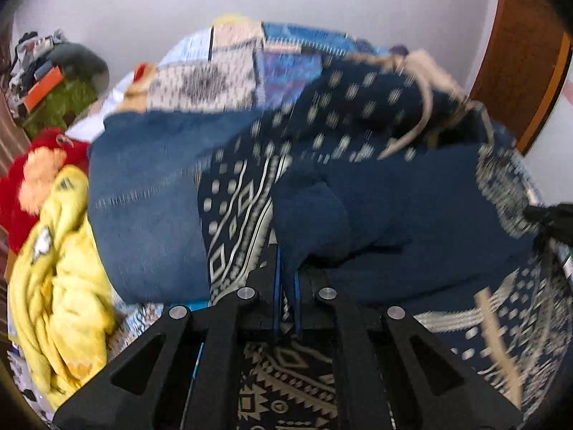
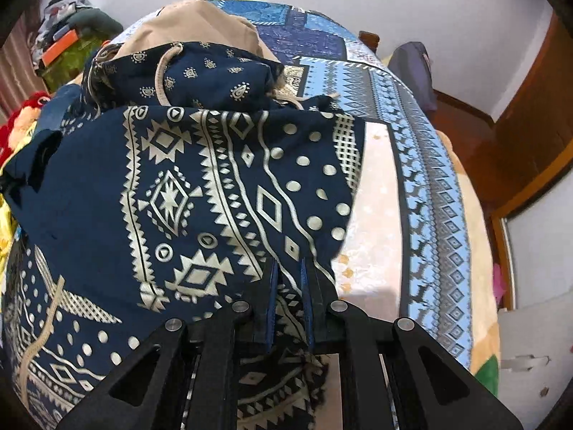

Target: Fold large clothes

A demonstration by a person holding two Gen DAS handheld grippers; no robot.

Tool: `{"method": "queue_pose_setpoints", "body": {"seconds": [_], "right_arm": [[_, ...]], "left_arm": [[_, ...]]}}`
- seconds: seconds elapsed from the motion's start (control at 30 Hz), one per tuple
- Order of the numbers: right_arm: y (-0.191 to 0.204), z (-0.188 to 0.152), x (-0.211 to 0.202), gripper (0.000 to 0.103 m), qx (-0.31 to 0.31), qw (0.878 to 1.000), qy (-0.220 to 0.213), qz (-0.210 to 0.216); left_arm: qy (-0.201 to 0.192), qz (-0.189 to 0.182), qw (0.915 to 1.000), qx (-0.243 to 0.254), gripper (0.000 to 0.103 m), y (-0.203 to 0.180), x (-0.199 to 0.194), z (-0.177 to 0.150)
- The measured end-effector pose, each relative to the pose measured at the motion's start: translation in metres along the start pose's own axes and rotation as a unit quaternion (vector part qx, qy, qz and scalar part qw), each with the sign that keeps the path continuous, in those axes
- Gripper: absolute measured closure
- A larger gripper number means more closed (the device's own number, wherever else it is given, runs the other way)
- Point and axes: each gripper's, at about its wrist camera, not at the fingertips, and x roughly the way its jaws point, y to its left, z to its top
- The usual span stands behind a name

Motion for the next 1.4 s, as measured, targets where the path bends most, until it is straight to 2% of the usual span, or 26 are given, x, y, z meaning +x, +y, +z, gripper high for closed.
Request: {"method": "queue_pose_setpoints", "body": {"seconds": [0.07, 0.13, 0.27, 0.3, 0.33, 0.37, 0.4, 0.43, 0.47, 0.53, 0.63, 0.73, 0.9, 1.03, 1.17, 1.27, 1.33, 1.4], "right_arm": [[0.001, -0.005, -0.001, 0.094, -0.011, 1.0, -0.008, -0.007], [0.003, -0.008, -0.002, 0.094, -0.025, 0.999, -0.015, -0.02], [0.013, -0.011, -0.004, 0.094, -0.045, 0.997, -0.018, -0.054], [0.015, -0.011, -0.005, 0.094, -0.05, 0.996, -0.017, -0.071], [0.016, -0.012, -0.005, 0.089, -0.059, 0.993, -0.017, -0.102], [0.017, -0.015, -0.007, 0.064, -0.061, 0.99, -0.02, -0.122], [0.015, -0.017, -0.009, 0.045, -0.063, 0.985, -0.028, -0.16], [0.01, -0.02, -0.012, 0.011, -0.061, 0.978, -0.041, -0.195], [0.006, -0.023, -0.014, 0.005, -0.056, 0.979, -0.045, -0.189], [-0.007, -0.024, -0.02, 0.005, -0.031, 0.989, -0.031, -0.144], [-0.016, -0.023, -0.031, 0.005, -0.014, 0.993, -0.02, -0.114], [-0.02, -0.015, -0.049, 0.005, -0.007, 0.994, -0.033, -0.1], [-0.012, 0.0, -0.085, 0.005, 0.009, 0.997, -0.061, -0.044], [0.001, 0.022, -0.112, 0.005, 0.013, 0.996, -0.091, -0.003], [0.014, 0.046, -0.127, 0.005, 0.004, 0.993, -0.116, 0.019], [0.019, 0.066, -0.128, 0.005, 0.003, 0.991, -0.127, 0.033], [0.023, 0.083, -0.125, 0.005, 0.007, 0.99, -0.131, 0.045], [0.022, 0.095, -0.118, 0.005, 0.013, 0.99, -0.133, 0.051]], "left_arm": [[0.007, 0.006, 1.0, 0.0, 0.09, 0.003, 0.009, -0.009], [0.005, 0.015, 0.9999, 0.001, 0.08, 0.007, 0.013, -0.016], [0.014, 0.032, 0.9994, -0.002, 0.079, 0.021, 0.018, -0.025], [0.019, 0.037, 0.9991, -0.005, 0.077, 0.025, 0.02, -0.027], [0.023, 0.038, 0.999, -0.01, 0.075, 0.031, 0.021, -0.029], [0.026, 0.041, 0.9988, -0.013, 0.075, 0.035, 0.022, -0.031], [0.031, 0.041, 0.9985, -0.017, 0.075, 0.039, 0.023, -0.034], [0.033, 0.042, 0.9984, -0.018, 0.075, 0.042, 0.022, -0.037], [0.033, 0.044, 0.9984, -0.017, 0.075, 0.044, 0.021, -0.039], [0.032, 0.047, 0.9984, -0.007, 0.07, 0.046, 0.015, -0.043], [0.031, 0.061, 0.9976, 0.003, 0.058, 0.047, 0.007, -0.044], [0.027, 0.06, 0.9978, 0.008, 0.046, 0.048, -0.008, -0.042], [0.014, 0.032, 0.9992, 0.021, 0.037, 0.038, -0.033, -0.026], [-0.013, 0.016, 0.9994, 0.028, 0.035, 0.024, -0.051, 0.001], [-0.038, 0.007, 0.9986, 0.036, 0.03, 0.006, -0.062, 0.033], [-0.057, 0.001, 0.9976, 0.04, 0.024, -0.008, -0.065, 0.06], [-0.069, -0.008, 0.9968, 0.04, 0.013, -0.018, -0.064, 0.081], [-0.075, -0.012, 0.996, 0.045, 0.008, -0.026, -0.06, 0.099]]}}
